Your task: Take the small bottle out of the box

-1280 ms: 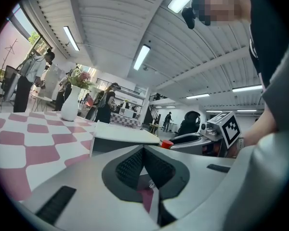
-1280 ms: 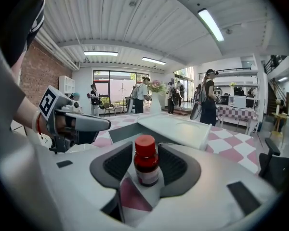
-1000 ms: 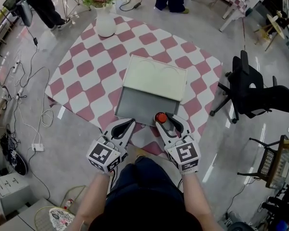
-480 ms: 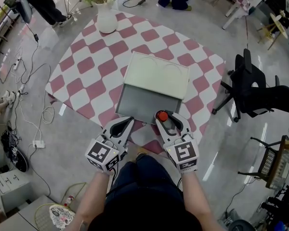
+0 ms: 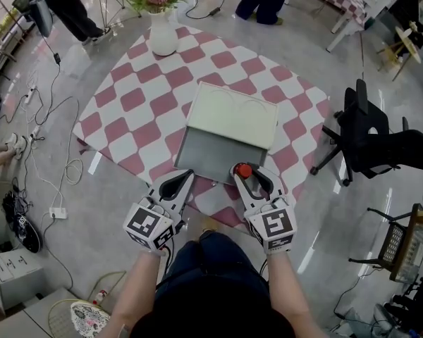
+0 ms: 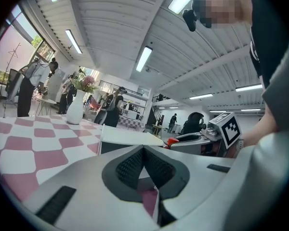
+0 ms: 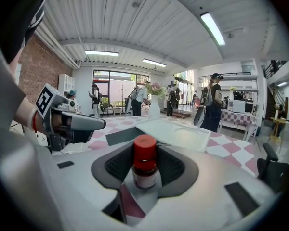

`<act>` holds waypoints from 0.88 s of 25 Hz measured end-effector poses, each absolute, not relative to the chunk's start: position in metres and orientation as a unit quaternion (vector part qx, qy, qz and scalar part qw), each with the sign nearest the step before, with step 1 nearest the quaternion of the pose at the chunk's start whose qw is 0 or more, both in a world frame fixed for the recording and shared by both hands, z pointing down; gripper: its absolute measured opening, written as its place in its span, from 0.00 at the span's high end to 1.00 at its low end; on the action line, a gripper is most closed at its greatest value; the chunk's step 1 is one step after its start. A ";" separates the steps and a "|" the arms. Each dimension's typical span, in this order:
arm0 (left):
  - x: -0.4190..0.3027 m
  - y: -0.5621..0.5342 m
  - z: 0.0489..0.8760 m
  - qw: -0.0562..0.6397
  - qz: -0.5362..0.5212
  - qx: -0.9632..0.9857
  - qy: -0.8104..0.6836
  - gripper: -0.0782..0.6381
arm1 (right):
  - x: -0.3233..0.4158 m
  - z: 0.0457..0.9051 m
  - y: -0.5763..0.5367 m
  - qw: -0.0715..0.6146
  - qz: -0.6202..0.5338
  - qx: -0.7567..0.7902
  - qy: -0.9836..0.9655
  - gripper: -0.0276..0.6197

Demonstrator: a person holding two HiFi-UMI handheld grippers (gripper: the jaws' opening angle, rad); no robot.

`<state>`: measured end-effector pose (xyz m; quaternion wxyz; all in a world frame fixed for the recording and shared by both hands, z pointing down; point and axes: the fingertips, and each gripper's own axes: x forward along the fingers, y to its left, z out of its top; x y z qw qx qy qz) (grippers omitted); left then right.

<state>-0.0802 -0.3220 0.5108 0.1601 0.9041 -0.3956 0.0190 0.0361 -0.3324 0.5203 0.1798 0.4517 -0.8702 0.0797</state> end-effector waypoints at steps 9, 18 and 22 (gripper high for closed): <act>-0.082 -0.324 0.485 0.138 0.001 0.906 -0.400 0.88 | 0.041 0.492 -0.329 0.142 0.083 0.460 -0.873 0.73; -0.078 -0.337 0.466 0.122 -0.013 0.907 -0.402 0.88 | 0.048 0.470 -0.334 0.118 0.077 0.462 -0.876 0.73; -0.073 -0.339 0.455 0.117 -0.019 0.907 -0.405 0.88 | 0.051 0.461 -0.332 0.113 0.073 0.457 -0.879 0.73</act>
